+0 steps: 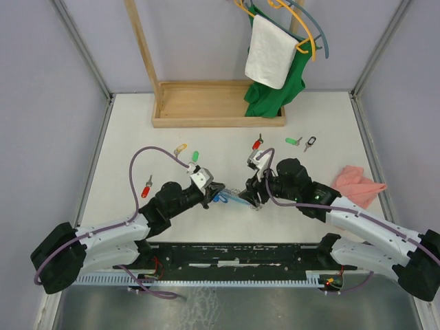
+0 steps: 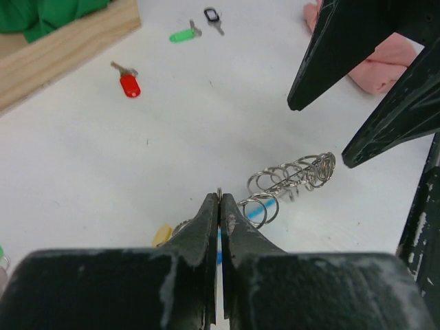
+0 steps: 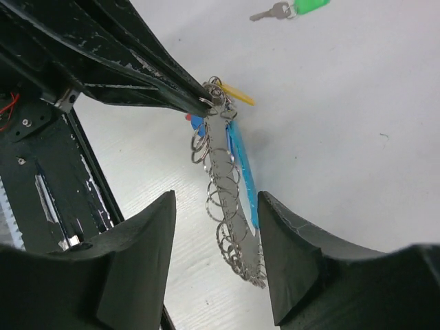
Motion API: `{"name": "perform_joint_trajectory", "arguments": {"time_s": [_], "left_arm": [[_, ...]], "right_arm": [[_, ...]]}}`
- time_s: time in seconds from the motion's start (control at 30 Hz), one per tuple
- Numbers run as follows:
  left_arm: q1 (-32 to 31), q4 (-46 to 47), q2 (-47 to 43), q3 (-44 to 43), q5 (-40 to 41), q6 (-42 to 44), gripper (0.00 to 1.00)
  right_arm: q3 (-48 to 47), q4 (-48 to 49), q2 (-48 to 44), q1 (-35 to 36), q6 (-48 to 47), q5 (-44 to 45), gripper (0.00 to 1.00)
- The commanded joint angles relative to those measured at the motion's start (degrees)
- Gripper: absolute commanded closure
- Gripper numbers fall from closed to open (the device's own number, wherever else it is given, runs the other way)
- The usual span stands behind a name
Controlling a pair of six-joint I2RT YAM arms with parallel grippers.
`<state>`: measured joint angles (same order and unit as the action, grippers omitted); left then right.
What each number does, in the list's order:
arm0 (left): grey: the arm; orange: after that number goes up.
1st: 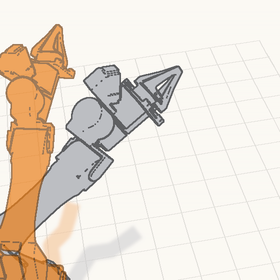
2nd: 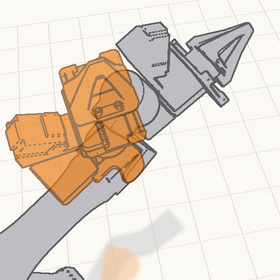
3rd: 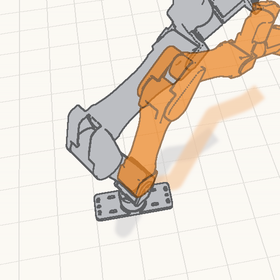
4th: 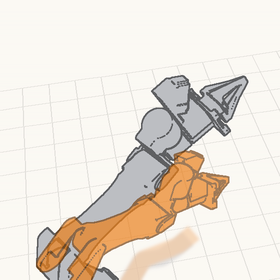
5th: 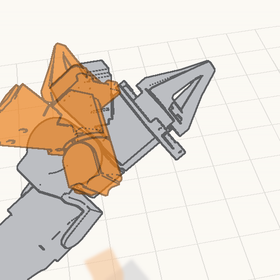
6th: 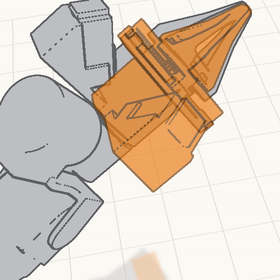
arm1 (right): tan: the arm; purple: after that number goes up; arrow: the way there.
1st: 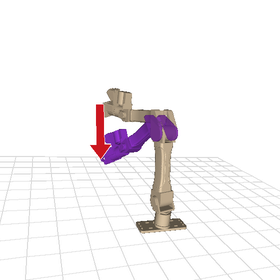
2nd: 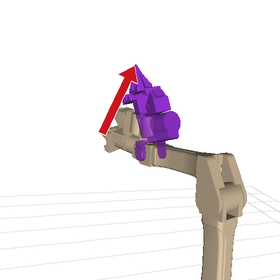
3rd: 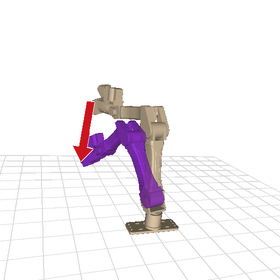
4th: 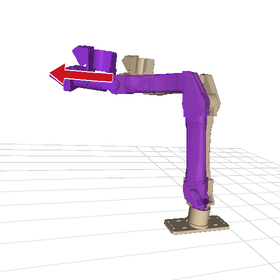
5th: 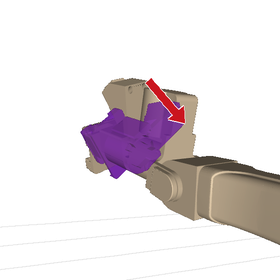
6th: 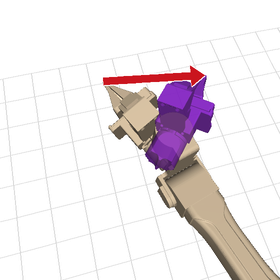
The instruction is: Put the keys on the keyring
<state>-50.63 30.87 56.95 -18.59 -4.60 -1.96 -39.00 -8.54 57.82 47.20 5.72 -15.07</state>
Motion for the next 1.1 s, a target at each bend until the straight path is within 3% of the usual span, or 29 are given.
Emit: {"name": "perform_joint_trajectory", "arguments": {"time_s": [0.0, 0.17, 0.33, 0.5, 0.7, 1.07], "left_arm": [[3.3, 23.1, 0.0, 3.5, -5.9, 7.3, 0.97], [6.1, 35.1, 4.8, 7.0, -15.7, 12.3, 0.97], [7.3, 38.7, 8.6, 7.0, -24.1, 16.7, 0.97], [8.1, 39.3, 10.5, 6.5, -30.1, 20.2, 0.97], [8.5, 37.2, 10.7, 6.1, -32.6, 22.8, 0.97], [8.5, 39.8, 10.4, 6.7, -33.9, 21.2, 0.97]], "right_arm": [[-1.6, 1.0, -4.7, -0.1, -1.4, 2.8, 0.4], [0.2, 4.5, -8.7, -0.1, -6.3, 6.2, 0.35], [0.5, 7.1, -5.4, -0.1, -14.9, 1.2, 0.48], [-1.7, 4.7, -1.2, -0.1, -23.1, -5.8, 0.49], [-0.3, 7.7, 1.1, -0.1, -31.0, -13.2, 0.53], [1.9, 14.8, 5.3, -0.1, -33.9, -18.9, 0.61]]}}
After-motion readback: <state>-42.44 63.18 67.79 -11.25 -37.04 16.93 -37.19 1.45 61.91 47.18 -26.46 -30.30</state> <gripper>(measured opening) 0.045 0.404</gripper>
